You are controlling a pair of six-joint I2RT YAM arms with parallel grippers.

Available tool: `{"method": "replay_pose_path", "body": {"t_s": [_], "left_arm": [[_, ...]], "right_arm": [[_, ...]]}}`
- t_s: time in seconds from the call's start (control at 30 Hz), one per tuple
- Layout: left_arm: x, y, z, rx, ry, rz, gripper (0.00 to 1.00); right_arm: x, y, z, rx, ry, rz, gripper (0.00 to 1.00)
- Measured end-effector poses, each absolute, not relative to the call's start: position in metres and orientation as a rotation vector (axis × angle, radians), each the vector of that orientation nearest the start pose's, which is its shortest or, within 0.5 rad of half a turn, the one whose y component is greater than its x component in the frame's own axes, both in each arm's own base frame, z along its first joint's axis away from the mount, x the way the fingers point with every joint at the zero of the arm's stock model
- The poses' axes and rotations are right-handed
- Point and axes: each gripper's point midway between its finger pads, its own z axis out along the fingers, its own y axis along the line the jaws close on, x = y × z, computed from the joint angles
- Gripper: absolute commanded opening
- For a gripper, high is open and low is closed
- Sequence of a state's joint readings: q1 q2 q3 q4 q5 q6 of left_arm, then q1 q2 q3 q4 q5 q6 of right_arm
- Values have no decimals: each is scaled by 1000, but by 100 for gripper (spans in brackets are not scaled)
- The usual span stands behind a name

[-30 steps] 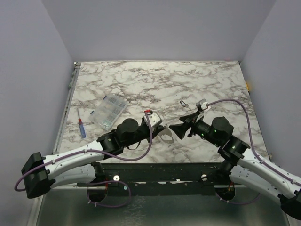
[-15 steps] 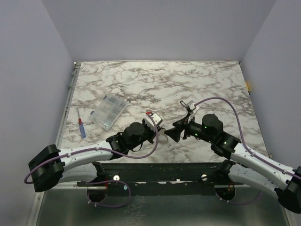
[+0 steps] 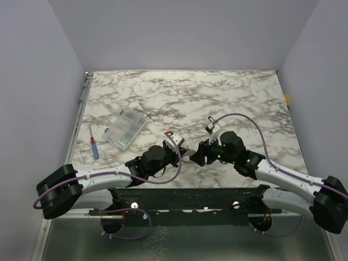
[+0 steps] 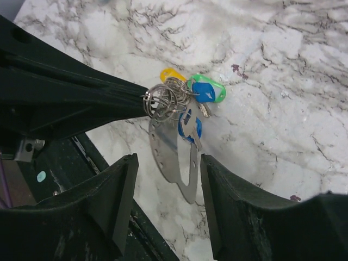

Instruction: Put the keys on the keyring

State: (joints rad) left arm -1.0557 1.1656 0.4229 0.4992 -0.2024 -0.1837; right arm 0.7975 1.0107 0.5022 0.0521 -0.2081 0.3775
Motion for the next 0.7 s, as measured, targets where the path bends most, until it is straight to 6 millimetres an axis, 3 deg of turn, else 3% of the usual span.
{"method": "replay_pose_path", "body": {"t_s": [0.13, 0.33, 0.5, 0.6, 0.7], "left_arm": [[205, -307, 138, 629, 1733, -713, 0], [205, -309, 142, 607, 1721, -739, 0], [203, -309, 140, 594, 1724, -758, 0], [202, -309, 140, 589, 1726, -768, 0], [201, -309, 139, 589, 1729, -777, 1]], "right_arm": [[188, 267, 115, -595, 2106, 918, 54], [192, 277, 113, -618, 2079, 945, 47], [196, 282, 111, -629, 2066, 955, 29], [197, 284, 109, -639, 2060, 953, 7], [198, 286, 109, -652, 2053, 952, 1]]}}
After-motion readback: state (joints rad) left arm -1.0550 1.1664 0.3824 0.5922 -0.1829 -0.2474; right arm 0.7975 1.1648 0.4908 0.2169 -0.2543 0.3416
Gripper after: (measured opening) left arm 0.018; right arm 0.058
